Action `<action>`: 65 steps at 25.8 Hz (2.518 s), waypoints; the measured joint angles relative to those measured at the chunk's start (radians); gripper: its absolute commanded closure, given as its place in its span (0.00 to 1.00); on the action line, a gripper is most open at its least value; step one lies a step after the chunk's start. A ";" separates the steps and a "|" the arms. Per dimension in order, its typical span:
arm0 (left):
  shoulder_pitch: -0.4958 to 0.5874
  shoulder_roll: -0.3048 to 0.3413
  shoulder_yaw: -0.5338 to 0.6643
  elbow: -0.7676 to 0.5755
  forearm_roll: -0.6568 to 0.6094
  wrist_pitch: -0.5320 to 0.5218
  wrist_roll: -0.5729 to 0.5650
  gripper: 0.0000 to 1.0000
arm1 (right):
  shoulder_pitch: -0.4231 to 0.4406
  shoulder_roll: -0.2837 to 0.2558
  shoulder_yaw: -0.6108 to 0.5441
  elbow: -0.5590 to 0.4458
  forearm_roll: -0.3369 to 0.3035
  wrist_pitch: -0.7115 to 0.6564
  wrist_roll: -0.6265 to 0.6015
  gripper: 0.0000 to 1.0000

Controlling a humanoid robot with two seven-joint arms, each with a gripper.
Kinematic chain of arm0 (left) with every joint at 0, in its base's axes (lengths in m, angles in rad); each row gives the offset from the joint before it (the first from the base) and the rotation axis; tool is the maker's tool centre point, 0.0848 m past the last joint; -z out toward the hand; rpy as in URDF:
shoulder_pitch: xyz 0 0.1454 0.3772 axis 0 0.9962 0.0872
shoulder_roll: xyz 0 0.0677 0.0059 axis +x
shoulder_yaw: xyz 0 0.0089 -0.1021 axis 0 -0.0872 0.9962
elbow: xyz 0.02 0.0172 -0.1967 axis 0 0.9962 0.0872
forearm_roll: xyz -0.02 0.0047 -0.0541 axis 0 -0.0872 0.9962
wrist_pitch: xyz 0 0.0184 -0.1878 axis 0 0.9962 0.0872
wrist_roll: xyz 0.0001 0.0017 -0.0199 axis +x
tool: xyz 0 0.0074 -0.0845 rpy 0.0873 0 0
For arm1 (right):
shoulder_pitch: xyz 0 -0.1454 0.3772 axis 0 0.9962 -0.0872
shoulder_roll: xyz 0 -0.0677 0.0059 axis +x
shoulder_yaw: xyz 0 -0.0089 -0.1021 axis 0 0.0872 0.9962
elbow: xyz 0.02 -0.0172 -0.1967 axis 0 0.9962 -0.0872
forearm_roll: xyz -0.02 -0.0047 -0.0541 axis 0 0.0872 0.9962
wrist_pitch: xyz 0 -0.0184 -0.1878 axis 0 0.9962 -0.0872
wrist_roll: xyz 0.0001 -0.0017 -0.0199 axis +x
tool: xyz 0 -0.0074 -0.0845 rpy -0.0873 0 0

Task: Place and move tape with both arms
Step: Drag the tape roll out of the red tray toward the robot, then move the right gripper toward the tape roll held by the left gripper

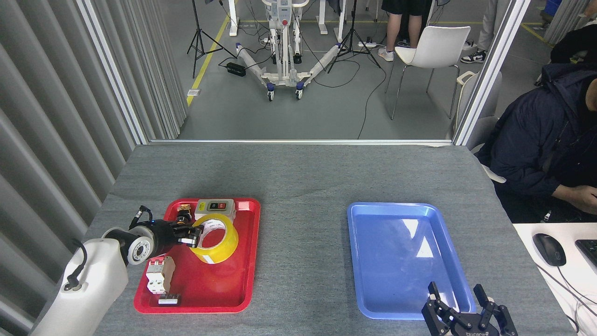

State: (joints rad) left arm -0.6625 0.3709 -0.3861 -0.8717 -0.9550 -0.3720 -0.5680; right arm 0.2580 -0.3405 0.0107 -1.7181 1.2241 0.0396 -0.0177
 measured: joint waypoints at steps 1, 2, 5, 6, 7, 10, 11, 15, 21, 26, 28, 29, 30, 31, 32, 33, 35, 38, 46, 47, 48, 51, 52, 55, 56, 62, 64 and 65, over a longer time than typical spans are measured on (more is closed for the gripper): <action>0.010 0.001 0.022 -0.018 0.005 0.000 0.019 1.00 | 0.000 -0.002 0.000 0.000 0.000 0.000 -0.001 0.00; 0.018 0.001 0.041 -0.031 0.012 0.000 0.039 1.00 | -0.001 -0.003 0.000 0.000 0.000 0.000 -0.003 0.00; 0.042 0.001 0.100 -0.065 0.067 -0.004 0.079 1.00 | -0.003 -0.012 0.000 0.000 0.000 -0.004 -0.008 0.00; 0.050 0.000 0.115 -0.076 0.092 -0.009 0.090 1.00 | -0.004 -0.015 0.000 0.000 0.000 -0.008 -0.017 0.00; 0.058 -0.001 0.126 -0.087 0.109 -0.015 0.094 1.00 | -0.004 -0.017 0.000 0.000 0.000 -0.010 -0.029 0.00; 0.077 -0.004 0.165 -0.117 0.149 -0.038 0.118 1.00 | -0.004 -0.019 -0.005 0.002 0.000 -0.016 -0.090 0.00; 0.083 -0.008 0.178 -0.125 0.168 -0.043 0.120 1.00 | -0.004 -0.017 -0.007 0.003 0.000 -0.018 -0.106 0.00; 0.098 -0.035 0.219 -0.127 0.336 -0.062 0.127 1.00 | -0.009 -0.011 -0.017 0.011 0.001 -0.029 -0.134 0.00; 0.238 -0.054 0.260 -0.186 0.538 -0.239 0.036 1.00 | -0.016 -0.009 -0.051 0.027 0.001 -0.040 -0.141 0.00; 0.397 -0.055 0.260 -0.261 0.610 -0.384 -0.063 1.00 | -0.017 -0.013 -0.058 0.030 0.002 -0.050 -0.141 0.00; 0.454 -0.055 0.239 -0.290 0.621 -0.400 -0.081 1.00 | -0.017 -0.016 -0.058 0.031 0.002 -0.051 -0.142 0.00; 0.478 -0.056 0.227 -0.301 0.623 -0.405 -0.085 1.00 | -0.016 -0.018 -0.058 0.030 0.002 -0.052 -0.142 0.00; 0.507 -0.057 0.212 -0.314 0.625 -0.407 -0.091 1.00 | -0.014 -0.020 -0.058 0.030 0.002 -0.053 -0.142 0.00; 0.524 -0.059 0.200 -0.325 0.626 -0.409 -0.095 1.00 | -0.011 -0.023 -0.058 0.030 0.002 -0.055 -0.142 0.00; 0.539 -0.063 0.188 -0.338 0.627 -0.410 -0.095 1.00 | -0.008 -0.030 -0.057 0.030 0.002 -0.060 -0.142 0.00; 0.550 -0.072 0.178 -0.349 0.628 -0.412 -0.096 1.00 | -0.005 -0.038 -0.058 0.030 0.002 -0.070 -0.142 0.00; 0.563 -0.095 0.168 -0.370 0.634 -0.412 -0.108 1.00 | -0.002 -0.054 -0.059 0.029 -0.004 -0.099 -0.143 0.00; 0.568 -0.126 0.162 -0.398 0.674 -0.414 -0.129 1.00 | 0.010 -0.067 -0.060 0.029 -0.058 -0.155 -0.140 0.00; 0.603 -0.194 0.157 -0.477 0.804 -0.414 -0.147 1.00 | 0.044 -0.174 -0.046 0.082 -0.561 -0.406 0.057 0.00; 0.611 -0.203 0.155 -0.486 0.810 -0.414 -0.146 1.00 | 0.044 -0.193 -0.039 0.091 -0.627 -0.428 0.071 0.00; 0.618 -0.211 0.149 -0.494 0.815 -0.414 -0.149 1.00 | 0.044 -0.220 -0.026 0.099 -0.690 -0.452 0.083 0.00; 0.627 -0.226 0.127 -0.508 0.826 -0.414 -0.153 1.00 | 0.045 -0.328 0.046 0.117 -0.865 -0.528 0.095 0.00; 0.628 -0.230 0.122 -0.511 0.830 -0.413 -0.153 1.00 | 0.044 -0.373 0.086 0.123 -0.929 -0.557 0.097 0.00; 0.629 -0.237 0.110 -0.511 0.837 -0.413 -0.154 1.00 | 0.037 -0.499 0.224 0.132 -1.071 -0.655 0.101 0.00; 0.628 -0.240 0.107 -0.509 0.839 -0.413 -0.155 1.00 | 0.035 -0.534 0.270 0.132 -1.104 -0.701 0.101 0.00; 0.619 -0.251 0.100 -0.490 0.841 -0.413 -0.156 1.00 | 0.025 -0.602 0.378 0.132 -1.163 -0.812 0.104 0.00; 0.618 -0.251 0.099 -0.486 0.841 -0.413 -0.156 1.00 | 0.008 -0.575 0.375 0.138 -1.165 -0.818 0.104 0.00; 0.617 -0.251 0.099 -0.485 0.841 -0.413 -0.156 1.00 | -0.004 -0.548 0.364 0.140 -1.165 -0.820 0.104 0.00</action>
State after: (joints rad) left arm -0.0455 0.1200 -0.2867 -1.3570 -0.1136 -0.7853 -0.7244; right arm 0.2539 -0.8890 0.3743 -1.5776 0.0591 -0.7808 0.0866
